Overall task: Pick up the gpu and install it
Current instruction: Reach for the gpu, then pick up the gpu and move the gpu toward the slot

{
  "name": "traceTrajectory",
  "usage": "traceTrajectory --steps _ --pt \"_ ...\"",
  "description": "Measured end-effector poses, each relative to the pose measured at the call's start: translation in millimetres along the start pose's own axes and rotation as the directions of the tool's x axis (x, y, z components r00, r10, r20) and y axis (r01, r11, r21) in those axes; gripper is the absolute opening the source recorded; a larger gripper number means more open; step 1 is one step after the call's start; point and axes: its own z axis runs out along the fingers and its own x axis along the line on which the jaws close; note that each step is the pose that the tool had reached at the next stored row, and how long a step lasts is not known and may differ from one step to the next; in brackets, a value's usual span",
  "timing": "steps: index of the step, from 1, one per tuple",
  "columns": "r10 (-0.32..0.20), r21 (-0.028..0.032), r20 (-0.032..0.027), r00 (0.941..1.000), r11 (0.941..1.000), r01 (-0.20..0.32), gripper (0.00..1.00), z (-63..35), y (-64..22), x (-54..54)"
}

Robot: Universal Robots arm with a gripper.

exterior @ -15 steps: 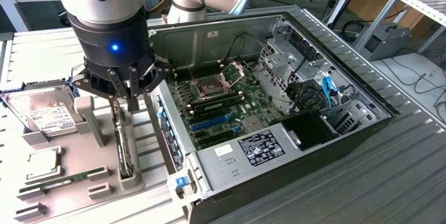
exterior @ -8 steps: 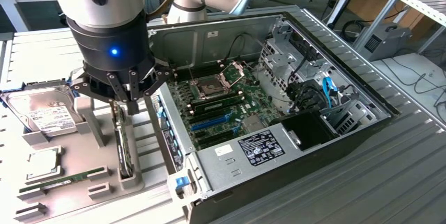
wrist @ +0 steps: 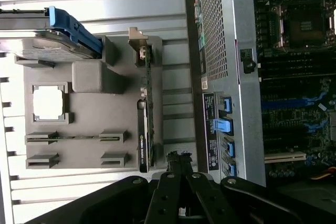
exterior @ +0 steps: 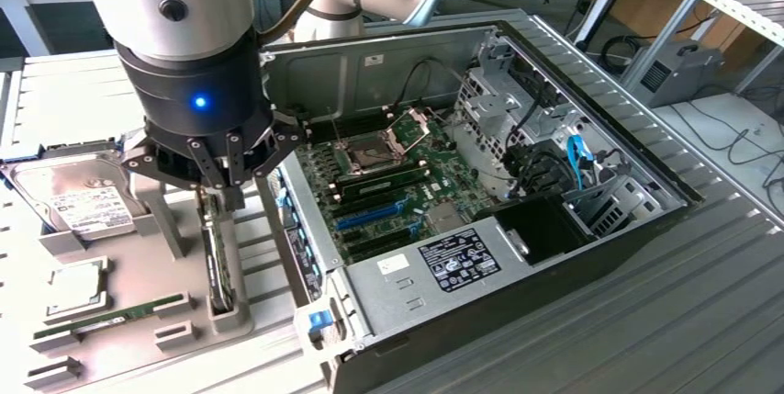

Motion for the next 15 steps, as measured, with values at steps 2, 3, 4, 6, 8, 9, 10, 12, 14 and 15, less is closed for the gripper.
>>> traceTrajectory --steps 2,3,4,6,8,9,10,12,14,15 --pt "0.0 0.0 0.0 1.0 1.0 0.0 0.11 0.1 -2.0 0.3" --pt "0.0 0.0 0.0 1.0 1.0 0.0 0.11 0.1 -2.9 0.5" --pt "0.0 0.0 0.0 1.0 1.0 0.0 0.11 0.1 -3.5 0.7" --pt "0.0 0.0 0.0 1.0 1.0 0.0 0.11 0.2 -4.0 1.0" --pt "0.0 0.0 -0.0001 1.0 1.0 0.0 0.11 0.2 -4.1 1.0" --pt "0.0 0.0 0.0 1.0 1.0 0.0 0.11 0.2 -4.1 1.0" --pt "0.0 0.0001 0.0 1.0 1.0 0.0 0.11 0.2 -4.1 1.0" --pt "0.0 0.0001 0.0 1.0 1.0 0.0 0.11 0.2 -4.1 1.0" --pt "0.0 0.0001 -0.0001 1.0 1.0 0.0 0.11 0.2 -4.1 1.0" --pt "0.0 0.0001 -0.0001 1.0 1.0 0.0 0.11 0.2 -4.1 1.0"
